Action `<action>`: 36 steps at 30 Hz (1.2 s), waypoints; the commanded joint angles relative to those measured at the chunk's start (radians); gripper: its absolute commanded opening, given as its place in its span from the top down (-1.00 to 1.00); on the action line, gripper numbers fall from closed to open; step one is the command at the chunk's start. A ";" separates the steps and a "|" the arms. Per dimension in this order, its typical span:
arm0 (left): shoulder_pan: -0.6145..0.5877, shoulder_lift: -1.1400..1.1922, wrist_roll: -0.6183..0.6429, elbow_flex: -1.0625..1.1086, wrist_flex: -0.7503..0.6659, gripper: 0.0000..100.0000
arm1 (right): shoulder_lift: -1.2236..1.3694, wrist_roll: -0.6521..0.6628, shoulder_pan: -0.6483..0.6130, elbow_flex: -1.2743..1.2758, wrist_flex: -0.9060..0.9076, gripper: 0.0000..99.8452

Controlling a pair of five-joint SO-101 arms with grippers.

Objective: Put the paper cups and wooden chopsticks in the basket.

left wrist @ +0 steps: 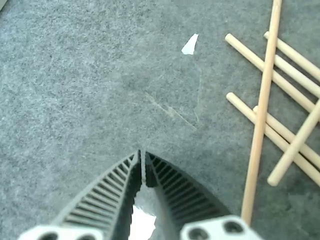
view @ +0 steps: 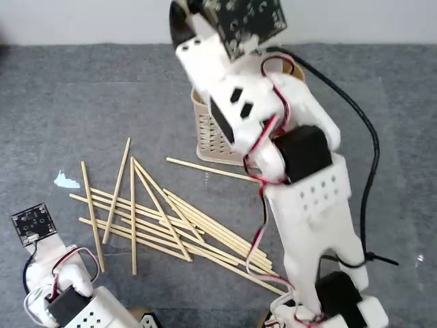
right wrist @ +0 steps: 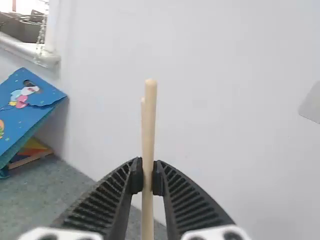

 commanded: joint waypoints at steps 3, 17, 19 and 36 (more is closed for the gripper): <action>0.008 0.003 -0.008 -0.007 -0.017 0.97 | 0.085 -0.068 0.085 -0.052 -0.073 0.98; 0.008 0.003 -0.008 -0.007 -0.017 0.97 | 0.196 -0.066 0.094 -0.077 0.071 0.75; 0.008 0.003 -0.008 -0.007 -0.017 0.97 | 0.183 -0.066 0.094 -0.106 0.128 0.77; 0.008 0.003 -0.008 -0.007 -0.017 0.97 | 0.077 -0.069 -0.039 -0.110 0.951 0.79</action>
